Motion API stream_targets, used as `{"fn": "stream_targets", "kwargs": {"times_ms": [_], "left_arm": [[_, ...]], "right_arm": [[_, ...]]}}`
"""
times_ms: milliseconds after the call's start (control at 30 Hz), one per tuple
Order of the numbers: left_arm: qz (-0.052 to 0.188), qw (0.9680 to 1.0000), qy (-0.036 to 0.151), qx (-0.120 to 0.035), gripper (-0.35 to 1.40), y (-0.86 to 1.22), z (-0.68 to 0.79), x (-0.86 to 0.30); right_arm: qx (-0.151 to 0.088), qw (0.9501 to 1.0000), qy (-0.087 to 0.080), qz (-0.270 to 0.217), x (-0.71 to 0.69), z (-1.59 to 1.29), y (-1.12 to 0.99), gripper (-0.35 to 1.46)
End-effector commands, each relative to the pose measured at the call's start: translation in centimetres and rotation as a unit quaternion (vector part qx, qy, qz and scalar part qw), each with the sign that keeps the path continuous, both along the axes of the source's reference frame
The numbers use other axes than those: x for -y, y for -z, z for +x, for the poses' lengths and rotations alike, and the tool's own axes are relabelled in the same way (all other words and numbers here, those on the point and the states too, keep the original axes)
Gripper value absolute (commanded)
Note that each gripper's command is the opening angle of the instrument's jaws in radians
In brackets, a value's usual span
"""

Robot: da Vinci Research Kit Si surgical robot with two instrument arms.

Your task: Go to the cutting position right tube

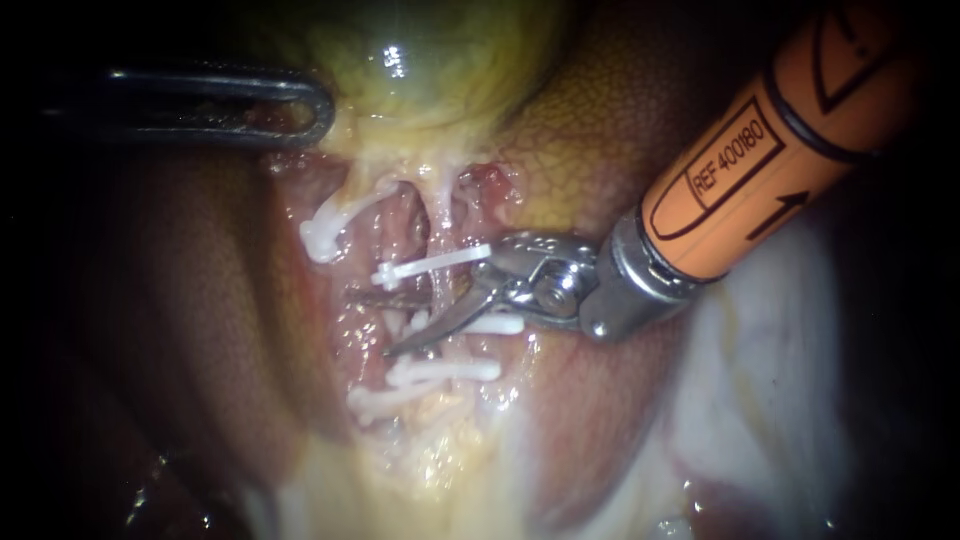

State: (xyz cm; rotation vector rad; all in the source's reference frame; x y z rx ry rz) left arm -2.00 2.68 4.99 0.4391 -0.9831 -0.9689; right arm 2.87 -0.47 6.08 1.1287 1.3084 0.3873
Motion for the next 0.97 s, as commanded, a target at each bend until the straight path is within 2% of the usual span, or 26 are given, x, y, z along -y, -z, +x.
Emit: {"fn": "stream_targets", "kwargs": {"times_ms": [33,233,467,967], "left_arm": [[0.0,1.0,0.0,0.0,-0.35,0.0,0.0,0.0],[0.0,1.0,0.0,0.0,-0.35,0.0,0.0,0.0],[0.0,1.0,0.0,0.0,-0.35,0.0,0.0,0.0],[0.0,1.0,0.0,0.0,-0.35,0.01,0.0,0.0]], "right_arm": [[-0.001,1.0,0.001,-0.003,-0.01,-0.01,0.04,1.04],[-0.013,0.9999,-0.005,-0.003,-0.06,-0.06,0.23,1.04],[-0.032,0.9995,0.002,0.001,-0.08,-0.1,0.48,1.04],[-0.035,0.9994,0.0,0.002,-0.08,-0.09,0.5,1.04]]}}
